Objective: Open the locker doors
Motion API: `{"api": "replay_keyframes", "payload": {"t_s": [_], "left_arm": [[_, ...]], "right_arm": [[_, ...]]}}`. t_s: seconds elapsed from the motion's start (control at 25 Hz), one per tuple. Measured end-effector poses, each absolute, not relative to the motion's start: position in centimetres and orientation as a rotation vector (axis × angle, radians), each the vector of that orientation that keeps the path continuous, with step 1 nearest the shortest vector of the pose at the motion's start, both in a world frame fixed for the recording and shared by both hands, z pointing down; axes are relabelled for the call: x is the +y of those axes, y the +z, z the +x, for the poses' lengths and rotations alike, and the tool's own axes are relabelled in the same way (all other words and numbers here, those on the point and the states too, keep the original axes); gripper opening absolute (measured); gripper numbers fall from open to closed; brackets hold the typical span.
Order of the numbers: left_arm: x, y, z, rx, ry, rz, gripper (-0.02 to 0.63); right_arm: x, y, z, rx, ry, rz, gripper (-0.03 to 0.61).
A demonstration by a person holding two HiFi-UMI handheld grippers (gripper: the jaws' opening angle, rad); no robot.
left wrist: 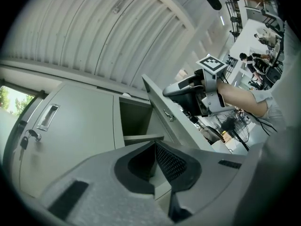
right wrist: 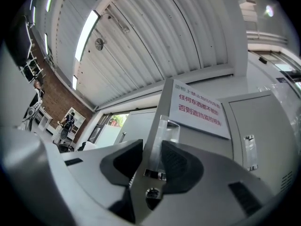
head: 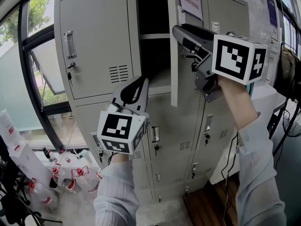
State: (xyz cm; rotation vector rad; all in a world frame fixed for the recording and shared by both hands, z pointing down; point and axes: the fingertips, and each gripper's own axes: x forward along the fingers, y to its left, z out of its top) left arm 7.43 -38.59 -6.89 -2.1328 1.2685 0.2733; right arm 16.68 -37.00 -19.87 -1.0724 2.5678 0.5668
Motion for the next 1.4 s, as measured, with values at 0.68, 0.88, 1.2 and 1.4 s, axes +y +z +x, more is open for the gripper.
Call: {"api": "replay_keyframes", "payload": {"t_s": [0.68,0.88,1.2,1.4], "left_arm": [[-36.6,-6.0,14.3,1.096,0.314,-2.221,0.012],[-36.3,-5.7,14.8,1.074,0.325,-2.232,0.012],[-36.4,-3.6,15.8,1.061,0.317,-2.263,0.012],[-36.0,-2.8,17.1,1.035,0.323,-2.28,0.012]], "right_arm": [[-33.1,-19.7,22.8,2.537,0.687,-1.163,0.072],[-32.4,-19.7,24.7,2.494,0.707,-1.234,0.071],[-31.6,-19.7,27.8,2.42,0.768,-1.366,0.064],[-31.5,-19.6,29.2,2.396,0.816,-1.466,0.064]]}}
